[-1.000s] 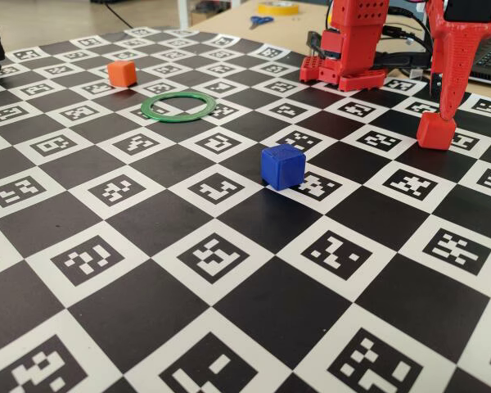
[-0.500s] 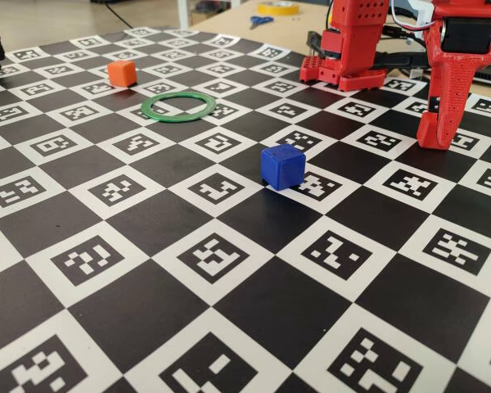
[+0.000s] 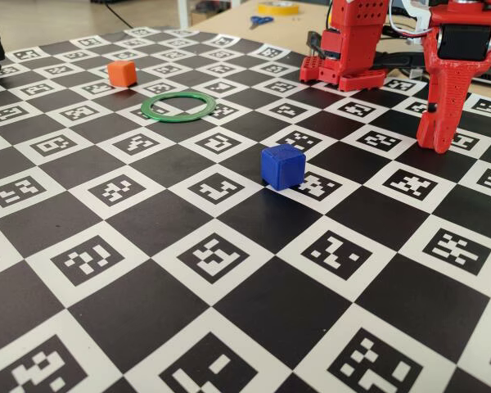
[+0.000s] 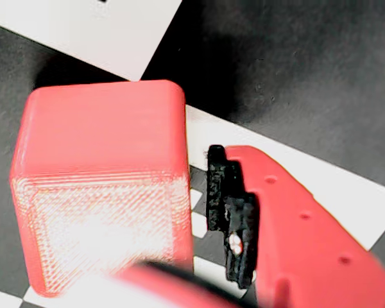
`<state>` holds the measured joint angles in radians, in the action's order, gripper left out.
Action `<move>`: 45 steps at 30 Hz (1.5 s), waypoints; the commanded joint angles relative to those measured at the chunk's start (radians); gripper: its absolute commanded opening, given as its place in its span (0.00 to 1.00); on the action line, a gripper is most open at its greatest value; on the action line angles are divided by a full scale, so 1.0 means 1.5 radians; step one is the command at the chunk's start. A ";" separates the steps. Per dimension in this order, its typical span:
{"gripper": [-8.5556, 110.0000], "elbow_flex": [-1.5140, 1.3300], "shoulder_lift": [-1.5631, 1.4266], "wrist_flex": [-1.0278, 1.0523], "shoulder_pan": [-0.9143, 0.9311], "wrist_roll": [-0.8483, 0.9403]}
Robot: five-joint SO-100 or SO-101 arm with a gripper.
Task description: Grab the red cube then put it in the green circle then put the blue cube on top and finally the orange cube on top
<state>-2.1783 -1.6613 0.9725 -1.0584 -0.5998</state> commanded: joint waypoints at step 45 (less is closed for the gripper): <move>0.14 0.325 -0.253 0.453 0.422 0.439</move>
<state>-1.8254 -1.9343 1.5800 -0.5277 -0.0583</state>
